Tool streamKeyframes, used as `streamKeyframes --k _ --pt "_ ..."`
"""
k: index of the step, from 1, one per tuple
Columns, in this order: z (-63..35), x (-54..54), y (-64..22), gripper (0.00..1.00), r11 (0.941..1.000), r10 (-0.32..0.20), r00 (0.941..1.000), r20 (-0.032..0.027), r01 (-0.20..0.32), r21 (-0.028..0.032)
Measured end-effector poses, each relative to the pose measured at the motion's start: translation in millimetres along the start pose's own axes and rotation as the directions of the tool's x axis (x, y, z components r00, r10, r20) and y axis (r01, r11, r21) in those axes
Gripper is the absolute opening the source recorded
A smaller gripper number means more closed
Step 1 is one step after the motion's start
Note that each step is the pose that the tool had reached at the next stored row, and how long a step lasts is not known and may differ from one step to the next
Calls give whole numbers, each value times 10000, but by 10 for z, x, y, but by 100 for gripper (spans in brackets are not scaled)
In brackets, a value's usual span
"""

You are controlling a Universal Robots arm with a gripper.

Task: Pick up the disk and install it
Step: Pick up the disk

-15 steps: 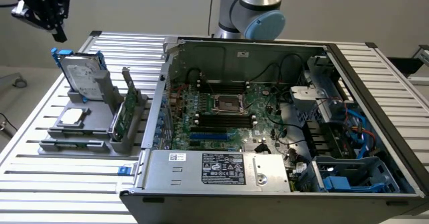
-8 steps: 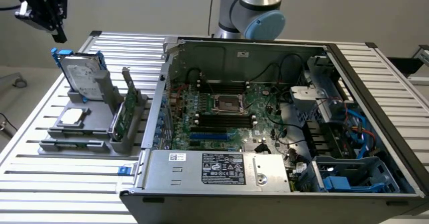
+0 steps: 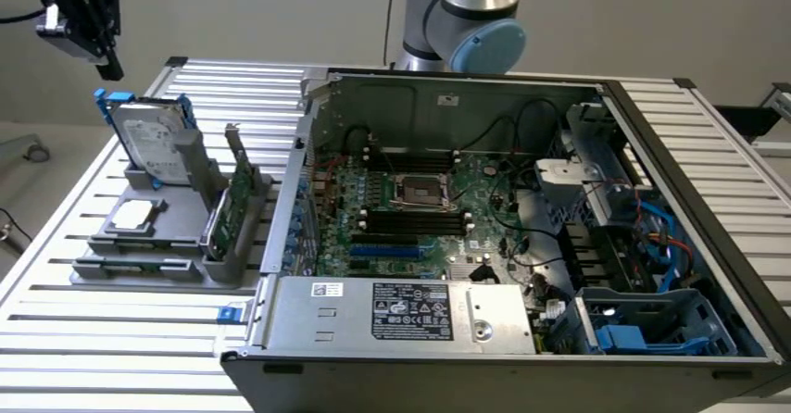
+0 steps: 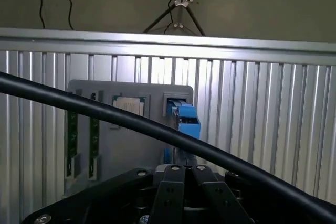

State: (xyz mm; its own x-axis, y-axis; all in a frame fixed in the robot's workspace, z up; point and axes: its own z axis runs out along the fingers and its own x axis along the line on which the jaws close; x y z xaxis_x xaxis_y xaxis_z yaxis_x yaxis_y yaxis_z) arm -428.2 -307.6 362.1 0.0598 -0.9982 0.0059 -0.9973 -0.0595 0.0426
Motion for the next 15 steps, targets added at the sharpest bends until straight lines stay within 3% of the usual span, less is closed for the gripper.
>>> streamKeyframes --k 7,10,12,13,14,15 --pt "1 -25 29 12 9998 -207 9998 -11 207 15" --pt "4 -26 39 30 9998 -208 9998 -11 208 18" --pt "14 -27 46 36 9998 -213 9998 -12 214 35" --pt "23 -27 49 36 9998 -218 9998 -14 218 49" --pt "33 -27 51 48 9997 -229 9997 -16 229 73" --pt "47 -27 52 48 9996 -242 9997 -20 242 111"
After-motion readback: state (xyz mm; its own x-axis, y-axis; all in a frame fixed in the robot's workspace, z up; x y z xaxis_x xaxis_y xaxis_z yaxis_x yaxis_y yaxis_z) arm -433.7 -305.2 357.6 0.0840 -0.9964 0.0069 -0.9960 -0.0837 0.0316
